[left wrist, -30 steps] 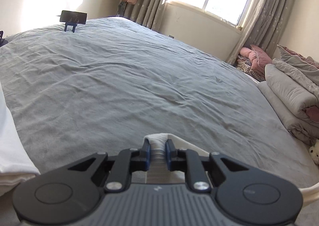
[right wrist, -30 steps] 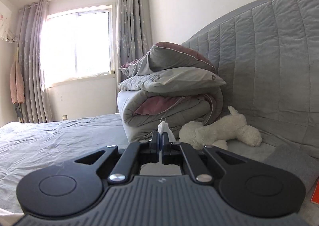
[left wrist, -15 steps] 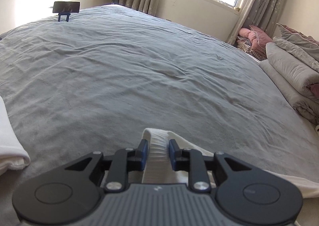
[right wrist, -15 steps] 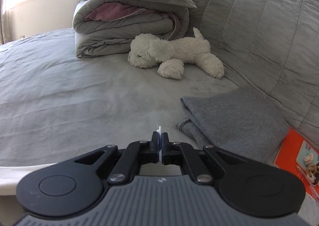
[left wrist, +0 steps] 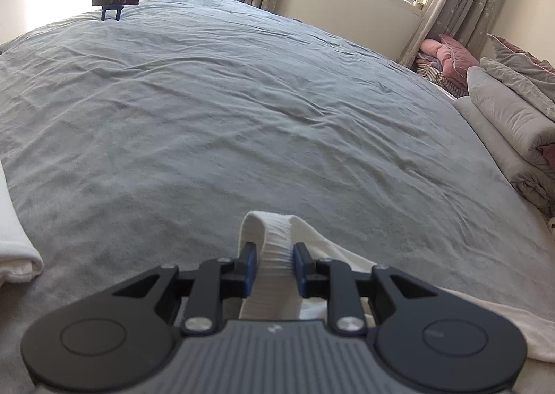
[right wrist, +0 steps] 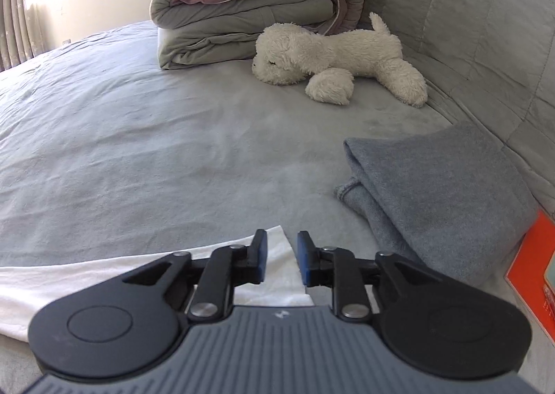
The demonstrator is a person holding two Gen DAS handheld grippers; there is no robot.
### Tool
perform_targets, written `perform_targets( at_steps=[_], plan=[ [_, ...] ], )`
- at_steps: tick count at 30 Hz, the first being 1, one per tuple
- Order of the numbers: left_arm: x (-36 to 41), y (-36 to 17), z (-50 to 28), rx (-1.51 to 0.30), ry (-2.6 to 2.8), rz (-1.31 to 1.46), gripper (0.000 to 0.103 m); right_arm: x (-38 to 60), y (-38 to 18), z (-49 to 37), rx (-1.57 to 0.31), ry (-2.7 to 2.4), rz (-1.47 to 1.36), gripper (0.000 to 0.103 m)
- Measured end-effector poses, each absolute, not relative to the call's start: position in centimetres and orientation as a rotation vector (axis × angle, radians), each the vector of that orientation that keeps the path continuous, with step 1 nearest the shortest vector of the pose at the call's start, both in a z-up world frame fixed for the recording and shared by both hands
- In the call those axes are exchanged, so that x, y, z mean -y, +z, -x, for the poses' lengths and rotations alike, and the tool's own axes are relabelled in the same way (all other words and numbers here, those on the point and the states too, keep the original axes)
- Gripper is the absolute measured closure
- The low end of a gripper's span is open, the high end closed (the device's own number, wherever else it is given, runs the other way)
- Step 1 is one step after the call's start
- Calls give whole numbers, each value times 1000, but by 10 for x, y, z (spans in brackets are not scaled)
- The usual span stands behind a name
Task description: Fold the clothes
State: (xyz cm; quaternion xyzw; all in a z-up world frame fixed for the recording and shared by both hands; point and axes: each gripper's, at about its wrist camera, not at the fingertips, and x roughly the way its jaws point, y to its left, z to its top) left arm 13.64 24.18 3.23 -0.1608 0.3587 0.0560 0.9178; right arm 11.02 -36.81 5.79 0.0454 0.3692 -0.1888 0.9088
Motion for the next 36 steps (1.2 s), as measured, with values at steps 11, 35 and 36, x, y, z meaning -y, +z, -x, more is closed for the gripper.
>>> perform_targets(
  at_steps=[11,35,36],
  plan=[
    [-231,24,-144,-760,88,295,93,380,19,-146,-824,-316,-51,43],
    [-223,61,-185,-622,69,218,100,375,99,-157,-430,-523,54,101],
    [-222,62,-187,-618,69,212,100,374,100,-161,-432,-526,60,101]
  ],
)
